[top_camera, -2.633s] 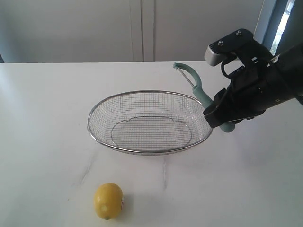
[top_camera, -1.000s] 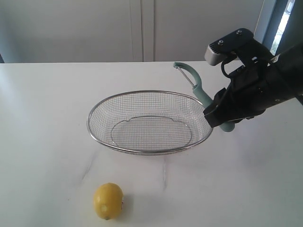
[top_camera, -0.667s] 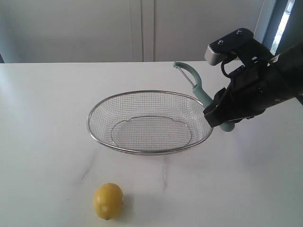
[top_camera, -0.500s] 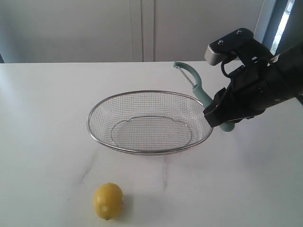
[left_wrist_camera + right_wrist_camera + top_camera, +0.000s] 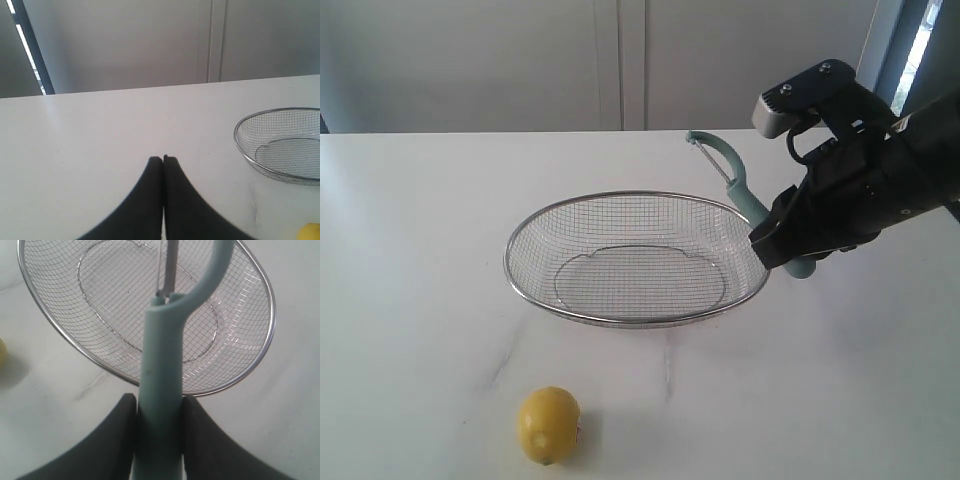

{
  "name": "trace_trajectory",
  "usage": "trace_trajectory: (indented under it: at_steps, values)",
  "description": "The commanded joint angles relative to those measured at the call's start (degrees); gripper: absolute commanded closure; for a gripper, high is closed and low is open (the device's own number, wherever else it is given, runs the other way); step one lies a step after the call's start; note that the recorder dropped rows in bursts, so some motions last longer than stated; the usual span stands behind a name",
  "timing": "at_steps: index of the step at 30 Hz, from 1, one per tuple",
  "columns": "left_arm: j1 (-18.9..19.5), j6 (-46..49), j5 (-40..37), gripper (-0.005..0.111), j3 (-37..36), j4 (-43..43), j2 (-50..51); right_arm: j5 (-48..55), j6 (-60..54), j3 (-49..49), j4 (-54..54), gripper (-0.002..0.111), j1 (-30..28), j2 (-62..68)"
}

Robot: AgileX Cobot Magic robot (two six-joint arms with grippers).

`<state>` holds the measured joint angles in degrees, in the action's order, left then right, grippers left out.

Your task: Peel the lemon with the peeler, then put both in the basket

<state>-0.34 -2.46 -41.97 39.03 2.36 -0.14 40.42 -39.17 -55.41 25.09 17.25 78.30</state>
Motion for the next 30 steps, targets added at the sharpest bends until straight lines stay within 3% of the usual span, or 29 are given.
trace_trajectory:
  at_steps: [1,11,19,24,30]
  values:
    - [-0.33,-0.1,-0.08,0.107,0.39,0.33,0.14,-0.45,-0.52,-0.54,0.36,0.108,-0.25,-0.11]
    - [-0.33,-0.6,0.73,0.107,0.39,1.62,0.14,-0.45,-0.52,-0.54,0.36,0.108,-0.25,-0.11]
    - [-0.33,0.19,0.72,0.107,0.39,17.14,0.14,-0.45,-0.52,-0.54,0.36,0.108,-0.25,-0.11]
    - [-0.33,15.72,-1.72,0.107,0.39,36.75,6.74,-0.45,-0.52,-0.54,0.36,0.108,-0.25,-0.11]
    - [-0.33,25.63,-7.26,0.107,0.39,40.57,18.79,-0.45,-0.52,-0.54,0.36,0.108,-0.25,-0.11]
